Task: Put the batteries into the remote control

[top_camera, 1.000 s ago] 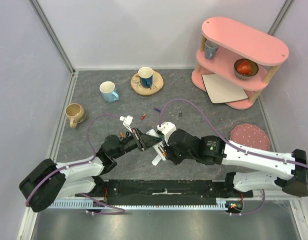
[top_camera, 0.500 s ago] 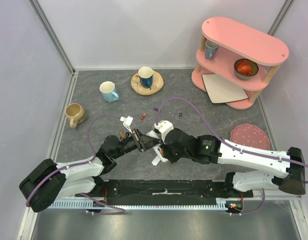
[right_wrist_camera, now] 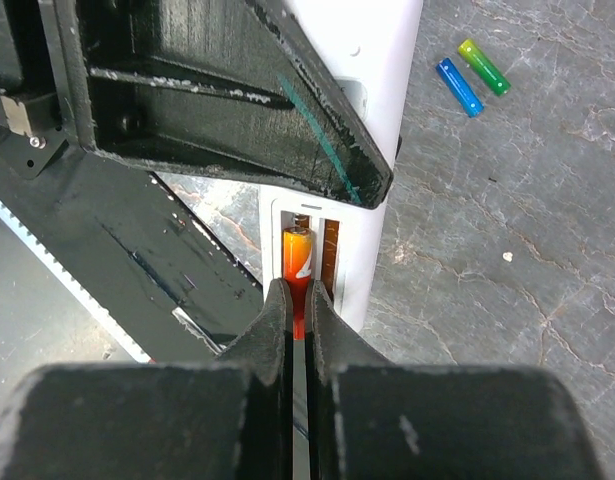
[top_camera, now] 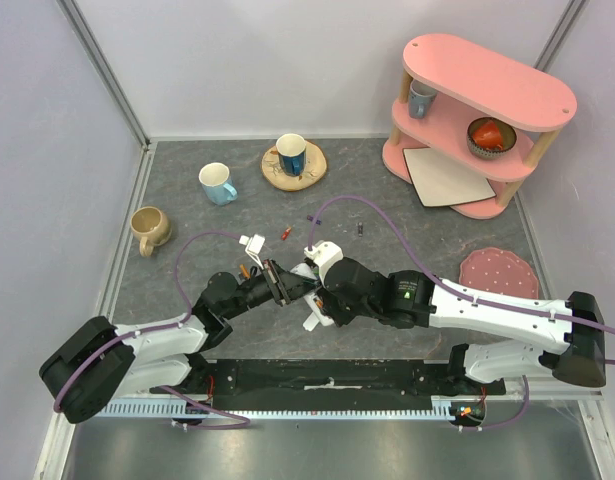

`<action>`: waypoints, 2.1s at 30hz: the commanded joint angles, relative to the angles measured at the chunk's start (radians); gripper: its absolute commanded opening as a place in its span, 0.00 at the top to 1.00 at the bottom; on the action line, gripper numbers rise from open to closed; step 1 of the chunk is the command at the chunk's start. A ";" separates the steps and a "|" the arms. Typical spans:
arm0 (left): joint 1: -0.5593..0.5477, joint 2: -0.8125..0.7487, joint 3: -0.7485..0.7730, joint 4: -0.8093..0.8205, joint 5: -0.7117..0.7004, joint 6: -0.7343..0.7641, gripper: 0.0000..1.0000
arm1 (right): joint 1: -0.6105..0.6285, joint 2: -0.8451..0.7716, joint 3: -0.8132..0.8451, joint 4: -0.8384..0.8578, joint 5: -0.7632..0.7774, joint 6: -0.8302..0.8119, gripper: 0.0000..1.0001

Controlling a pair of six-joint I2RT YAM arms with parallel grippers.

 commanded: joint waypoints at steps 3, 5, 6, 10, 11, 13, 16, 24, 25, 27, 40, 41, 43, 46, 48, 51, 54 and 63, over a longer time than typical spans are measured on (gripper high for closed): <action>-0.005 0.007 0.001 0.141 0.046 -0.067 0.98 | 0.003 0.012 0.034 0.084 0.050 0.023 1.00; -0.005 0.007 0.000 0.146 0.049 -0.070 0.98 | 0.003 0.015 0.032 0.090 0.055 0.029 1.00; -0.005 0.008 0.000 0.149 0.051 -0.072 0.98 | 0.005 0.016 0.032 0.093 0.058 0.032 1.00; -0.005 0.007 -0.004 0.156 0.052 -0.076 0.98 | 0.003 0.024 0.028 0.102 0.060 0.037 1.00; -0.005 0.005 -0.004 0.158 0.052 -0.078 0.98 | 0.002 0.027 0.028 0.104 0.060 0.037 1.00; -0.007 0.007 -0.004 0.163 0.054 -0.083 0.98 | 0.003 0.030 0.024 0.108 0.064 0.038 1.00; -0.008 0.010 -0.002 0.167 0.055 -0.092 0.98 | 0.003 0.039 0.026 0.108 0.069 0.040 1.00; -0.025 0.036 0.003 0.230 0.058 -0.132 0.98 | 0.002 0.070 0.034 0.118 0.083 0.046 1.00; -0.025 0.037 0.003 0.233 0.058 -0.133 0.98 | 0.002 0.073 0.034 0.118 0.081 0.048 1.00; -0.025 0.030 0.003 0.236 0.058 -0.136 0.98 | 0.002 0.081 0.034 0.115 0.067 0.055 1.00; -0.025 -0.027 0.000 0.192 0.041 -0.115 0.98 | 0.002 0.113 0.064 0.026 0.032 0.068 0.91; -0.025 -0.027 0.001 0.187 0.038 -0.112 0.98 | 0.002 0.114 0.067 0.017 0.032 0.069 0.91; -0.025 -0.032 0.001 0.184 0.037 -0.110 0.98 | 0.002 0.113 0.067 0.009 0.032 0.069 0.89; -0.025 -0.036 0.003 0.173 0.034 -0.107 0.98 | 0.002 0.115 0.067 0.003 0.032 0.074 0.87; -0.025 -0.039 0.003 0.167 0.032 -0.104 0.98 | 0.002 0.115 0.069 -0.002 0.032 0.075 0.85; -0.025 -0.047 0.004 0.158 0.028 -0.103 0.98 | 0.002 0.116 0.072 -0.011 0.032 0.077 0.84; -0.024 -0.050 0.004 0.146 0.021 -0.098 0.98 | 0.002 0.119 0.078 -0.020 0.030 0.077 0.83; -0.025 -0.062 0.010 0.140 0.001 -0.132 0.98 | 0.002 0.141 0.104 -0.082 0.018 0.049 0.87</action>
